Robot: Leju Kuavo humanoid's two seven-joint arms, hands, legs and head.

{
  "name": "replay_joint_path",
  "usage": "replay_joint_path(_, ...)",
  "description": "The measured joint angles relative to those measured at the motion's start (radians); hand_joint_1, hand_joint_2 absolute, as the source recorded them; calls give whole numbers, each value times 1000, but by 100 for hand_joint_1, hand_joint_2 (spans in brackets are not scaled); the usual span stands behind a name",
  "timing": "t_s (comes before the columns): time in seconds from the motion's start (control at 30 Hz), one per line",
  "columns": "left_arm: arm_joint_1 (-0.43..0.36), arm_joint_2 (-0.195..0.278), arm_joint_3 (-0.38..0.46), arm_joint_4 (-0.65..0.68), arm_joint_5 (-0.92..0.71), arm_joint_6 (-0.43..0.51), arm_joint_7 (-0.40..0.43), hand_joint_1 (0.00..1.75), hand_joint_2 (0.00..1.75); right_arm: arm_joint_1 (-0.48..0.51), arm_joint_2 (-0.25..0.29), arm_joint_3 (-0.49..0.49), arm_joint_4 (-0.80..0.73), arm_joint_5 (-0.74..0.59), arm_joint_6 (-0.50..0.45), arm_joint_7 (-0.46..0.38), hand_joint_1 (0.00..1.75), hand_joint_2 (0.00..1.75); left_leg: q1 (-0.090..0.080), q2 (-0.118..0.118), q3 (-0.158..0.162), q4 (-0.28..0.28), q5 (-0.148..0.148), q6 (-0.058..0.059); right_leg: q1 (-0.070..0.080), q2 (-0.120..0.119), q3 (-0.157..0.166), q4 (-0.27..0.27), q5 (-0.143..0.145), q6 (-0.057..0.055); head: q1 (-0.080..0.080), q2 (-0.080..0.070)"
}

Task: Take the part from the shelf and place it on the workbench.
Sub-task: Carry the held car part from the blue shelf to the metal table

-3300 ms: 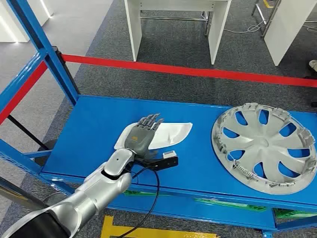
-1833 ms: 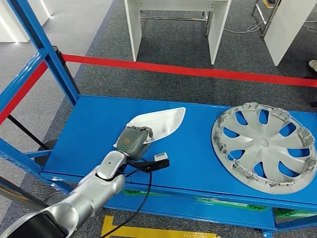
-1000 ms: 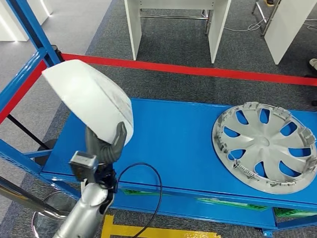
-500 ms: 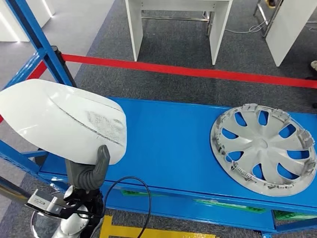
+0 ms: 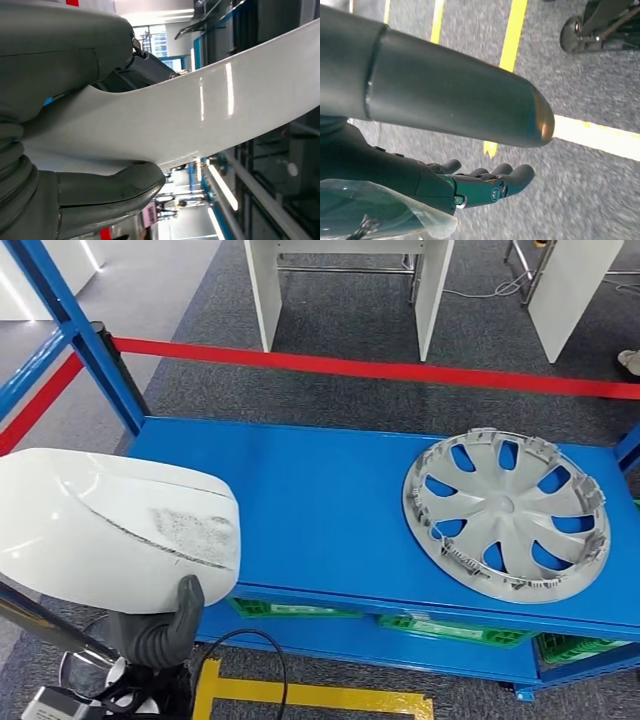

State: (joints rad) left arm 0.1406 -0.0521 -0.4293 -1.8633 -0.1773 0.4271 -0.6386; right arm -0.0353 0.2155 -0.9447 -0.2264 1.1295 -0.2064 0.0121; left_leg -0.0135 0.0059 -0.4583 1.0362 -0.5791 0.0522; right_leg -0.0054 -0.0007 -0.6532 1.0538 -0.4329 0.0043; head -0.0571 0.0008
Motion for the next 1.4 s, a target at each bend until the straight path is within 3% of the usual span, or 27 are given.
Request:
replay_joint_path(0.1, -14, 3, -10, 0, 11, 9, -7, 175, 175, -15, -17, 16, 1, 10, 21, -9, 0, 0, -9, 2, -4, -34, 28, 3, -9, -5, -3, -14, 26, 19, -1, 0)
replay_joint_path(0.13, -21, 4, -15, 0, 15, 11, -7, 175, 175, -21, -24, 19, 1, 12, 28, -8, 0, 0, -7, 4, -10, -45, 44, 4, -9, -4, -7, -13, 19, 24, 0, 0)
replay_joint_path(0.17, -27, 4, -20, 2, 18, 13, -6, 175, 175, -27, -30, 23, 1, 14, 33, -7, 0, 0, -4, 5, -20, -55, 61, 6, -8, -3, -16, 3, -9, 28, 1, 0)
replay_joint_path(0.2, -33, 4, -24, 3, 21, 14, -3, 175, 175, -32, -37, 25, 1, 14, 35, -6, 0, 0, 0, 7, -32, -62, 77, 7, -8, -1, -26, 36, -54, 32, 3, 0)
replay_joint_path(0.27, -40, 7, -35, 7, 28, 14, 4, 175, 175, -44, -46, 28, 1, 8, 30, -10, 0, 0, -1, 9, -63, -62, 102, 9, -8, 0, -47, 146, -151, 41, 6, 0)
replay_joint_path(0.3, -43, 9, -41, 10, 30, 13, 7, 175, 175, -50, -49, 28, 1, 5, 27, -12, 0, 0, -1, 10, -79, -60, 114, 8, -8, 0, -51, 199, -170, 44, 6, 0)
replay_joint_path(0.33, -46, 12, -48, 13, 33, 13, 8, 175, 175, -57, -51, 29, 1, 3, 28, -13, 0, 0, -1, 12, -97, -57, 126, 7, -8, 0, -45, 231, -164, 48, 6, 0)
replay_joint_path(0.37, -51, 14, -56, 16, 37, 13, 6, 175, 175, -64, -52, 31, 1, 4, 38, -11, 0, 0, 0, 13, -116, -53, 137, 4, -9, -1, -25, 234, -139, 50, 6, 0)
replay_joint_path(0.4, -56, 16, -64, 21, 43, 12, 2, 175, 175, -72, -55, 35, 1, 7, 52, -10, 0, 0, 1, 14, -134, -46, 146, 1, -10, -1, 14, 199, -108, 53, 6, 0)
replay_joint_path(0.43, -62, 18, -70, 25, 50, 14, -3, 175, 175, -79, -57, 39, 1, 9, 69, -13, 0, 0, 1, 14, -150, -37, 154, -4, -12, -1, 64, 135, -97, 55, 6, 0)
replay_joint_path(0.5, -73, 20, -79, 31, 60, 20, -16, 175, 175, -93, -60, 49, 0, 11, 92, -30, 0, 0, -2, 14, -173, -16, 165, -13, -12, 0, 161, -2, -116, 49, 6, 0)
replay_joint_path(0.53, -76, 22, -81, 32, 62, 24, -22, 175, 175, -97, -61, 54, 0, 10, 97, -41, 0, 0, -3, 14, -179, -10, 171, -17, -10, 1, 183, -40, -136, 42, 7, 0)
replay_joint_path(0.6, -79, 26, -82, 32, 64, 29, -30, 175, 175, -101, -62, 61, -1, 0, 102, -56, 0, 0, -4, 15, -183, -6, 182, -25, -9, 0, 183, -55, -141, 21, 7, 0)
replay_joint_path(0.67, -79, 32, -82, 32, 67, 26, -32, 175, 175, -103, -62, 63, -1, -21, 108, -66, 0, 0, 0, 11, -194, 14, 155, -37, -11, -4, 171, -56, -130, 2, 6, 0)
replay_joint_path(0.73, -80, 38, -82, 32, 69, 17, -32, 175, 175, -105, -62, 63, -1, -40, 115, -76, 0, 0, 5, 5, -219, 100, 73, -49, -13, -7, 155, -56, -115, -11, 3, 0)
replay_joint_path(0.8, -80, 44, -82, 32, 69, 5, -31, 175, 175, -105, -63, 62, -1, -49, 125, -85, 0, 0, 10, 4, -246, 222, 2, -57, -11, -8, 143, -55, -99, -13, 2, 0)
replay_joint_path(0.83, -80, 46, -82, 32, 68, 0, -31, 175, 175, -105, -63, 62, -1, -52, 131, -87, 0, 0, 12, 4, -247, 258, -6, -58, -11, -7, 137, -54, -92, -13, 2, 0)
replay_joint_path(0.87, -80, 48, -82, 32, 67, -3, -31, 175, 175, -104, -63, 62, -1, -52, 134, -88, 0, 0, 12, 4, -230, 253, 8, -56, -10, -6, 132, -52, -86, -11, 2, 0)
replay_joint_path(0.97, -82, 51, -82, 31, 66, -6, -31, 175, 175, -103, -62, 63, 0, -55, 140, -93, 0, 0, 9, 0, -109, 72, 80, -40, -8, -5, 122, -49, -77, -4, 3, 0)
replay_joint_path(1.03, -83, 52, -82, 31, 67, -6, -31, 175, 175, -103, -62, 63, 0, -57, 143, -97, 0, 0, 5, -2, -64, -10, 87, -29, -8, -5, 116, -49, -70, 6, 3, 0)
replay_joint_path(1.1, -83, 52, -81, 31, 73, -6, -33, 175, 175, -101, -62, 63, 0, -57, 143, -103, 0, 0, 3, -2, -62, -29, 84, -24, -8, -6, 110, -51, -62, 20, 2, 0)
replay_joint_path(1.17, -83, 52, -80, 30, 81, -6, -35, 175, 175, -98, -65, 63, 0, -54, 138, -110, 0, 0, 7, 0, -62, -48, 91, -16, -7, -5, 95, -35, -77, 29, 4, 0)
replay_joint_path(1.2, -83, 51, -80, 30, 84, -6, -35, 175, 175, -97, -67, 64, 0, -53, 136, -112, 0, 0, 10, 1, -63, -55, 96, -11, -7, -4, 78, -2, -99, 32, 5, 0)
replay_joint_path(1.3, -81, 51, -78, 30, 88, -6, -36, 175, 175, -92, -70, 65, 0, -51, 125, -116, 0, 0, 9, 3, -76, -56, 106, -3, -8, -1, -8, 185, -188, 40, 7, 0)
replay_joint_path(1.33, -80, 51, -77, 30, 89, -5, -37, 175, 175, -90, -71, 66, 0, -52, 119, -117, 0, 0, 8, 4, -81, -53, 107, -3, -8, -1, -25, 223, -195, 42, 7, 0)
replay_joint_path(1.37, -80, 51, -76, 30, 89, -3, -37, 175, 175, -87, -73, 66, 0, -52, 113, -117, 0, 0, 7, 4, -84, -49, 108, -3, -8, -1, -22, 222, -182, 43, 7, 0)
replay_joint_path(1.4, -80, 51, -76, 30, 89, -2, -38, 175, 175, -86, -74, 67, 0, -53, 110, -116, 0, 0, 7, 3, -87, -46, 108, -3, -8, -1, 1, 180, -153, 42, 7, 0)
